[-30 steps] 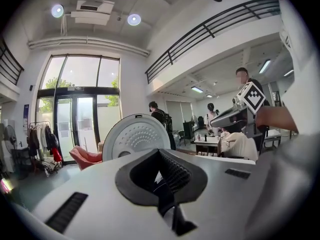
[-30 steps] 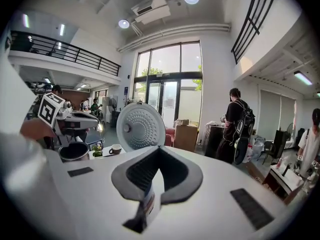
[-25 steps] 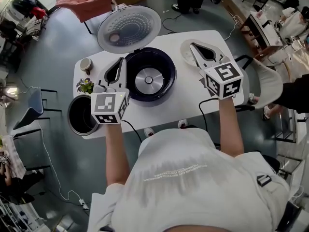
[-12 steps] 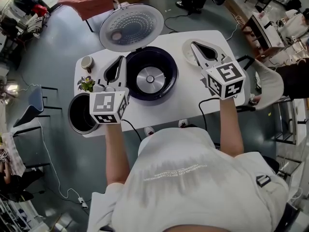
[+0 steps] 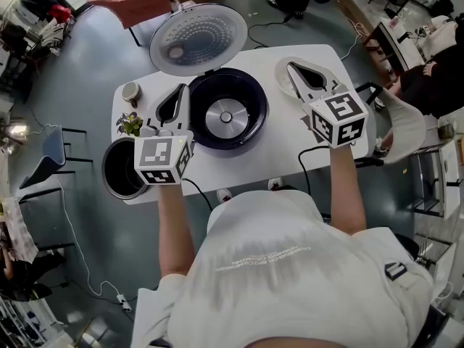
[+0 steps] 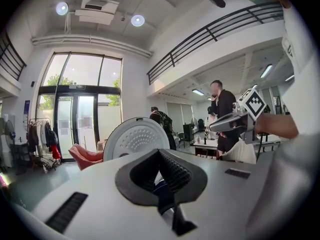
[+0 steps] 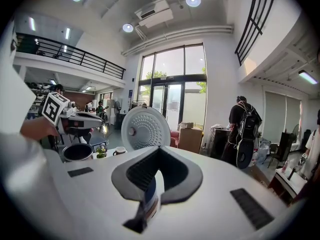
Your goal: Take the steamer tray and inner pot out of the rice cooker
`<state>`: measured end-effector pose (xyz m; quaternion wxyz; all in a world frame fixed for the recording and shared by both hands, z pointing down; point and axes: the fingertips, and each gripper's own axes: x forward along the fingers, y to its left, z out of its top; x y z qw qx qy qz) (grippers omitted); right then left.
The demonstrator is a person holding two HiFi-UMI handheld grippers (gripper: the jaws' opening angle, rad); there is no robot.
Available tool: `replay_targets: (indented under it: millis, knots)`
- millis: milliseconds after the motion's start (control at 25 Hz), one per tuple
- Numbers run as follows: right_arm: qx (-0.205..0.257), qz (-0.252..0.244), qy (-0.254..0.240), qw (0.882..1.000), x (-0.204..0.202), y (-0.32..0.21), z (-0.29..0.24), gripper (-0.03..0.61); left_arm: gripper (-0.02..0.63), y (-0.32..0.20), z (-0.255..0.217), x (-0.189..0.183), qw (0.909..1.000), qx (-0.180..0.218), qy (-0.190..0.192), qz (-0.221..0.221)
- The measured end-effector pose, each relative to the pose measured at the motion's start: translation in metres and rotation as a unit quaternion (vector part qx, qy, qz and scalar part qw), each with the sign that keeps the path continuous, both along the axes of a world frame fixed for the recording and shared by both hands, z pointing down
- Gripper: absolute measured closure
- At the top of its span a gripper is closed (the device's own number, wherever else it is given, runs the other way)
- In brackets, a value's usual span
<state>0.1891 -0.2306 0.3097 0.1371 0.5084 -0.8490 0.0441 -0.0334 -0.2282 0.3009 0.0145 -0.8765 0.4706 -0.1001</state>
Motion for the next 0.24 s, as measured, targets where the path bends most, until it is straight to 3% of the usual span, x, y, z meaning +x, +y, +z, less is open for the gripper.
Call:
replay_targets:
  millis: [240]
  knots:
    - [-0.003,-0.002,0.002,1.000,0.0005,-0.0050,0.0058,0.554,0.598,-0.0045,0.0051,0.0002,1.0000,-0.005,0.000,-0.002]
